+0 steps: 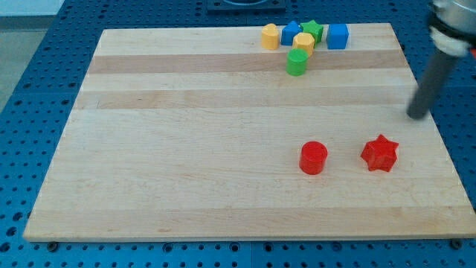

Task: Move the red star to group of blocks

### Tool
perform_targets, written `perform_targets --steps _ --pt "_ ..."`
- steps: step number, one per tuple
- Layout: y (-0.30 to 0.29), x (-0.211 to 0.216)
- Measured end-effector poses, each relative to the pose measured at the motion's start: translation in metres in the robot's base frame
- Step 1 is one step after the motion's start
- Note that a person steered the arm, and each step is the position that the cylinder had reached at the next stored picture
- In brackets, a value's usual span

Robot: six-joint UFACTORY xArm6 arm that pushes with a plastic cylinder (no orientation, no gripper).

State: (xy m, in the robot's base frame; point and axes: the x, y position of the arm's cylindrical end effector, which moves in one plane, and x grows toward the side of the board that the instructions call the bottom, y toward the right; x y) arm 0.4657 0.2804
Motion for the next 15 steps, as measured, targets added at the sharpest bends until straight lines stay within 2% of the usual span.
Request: perform_targets --steps 1,2,4,6,9,10,11,12,14,15 --pt "0.0 0.065" --pt "-0.029 0.084" --pt "-0.084 0.05" --pt "-0.157 0.04" --pt "-0.19 -0.048" --pt "-0.2 -0.059" --pt "-0.209 -0.036" --pt "-0.235 -0.034" --pt "-0.228 -0.077" --pt "-0.21 -0.083"
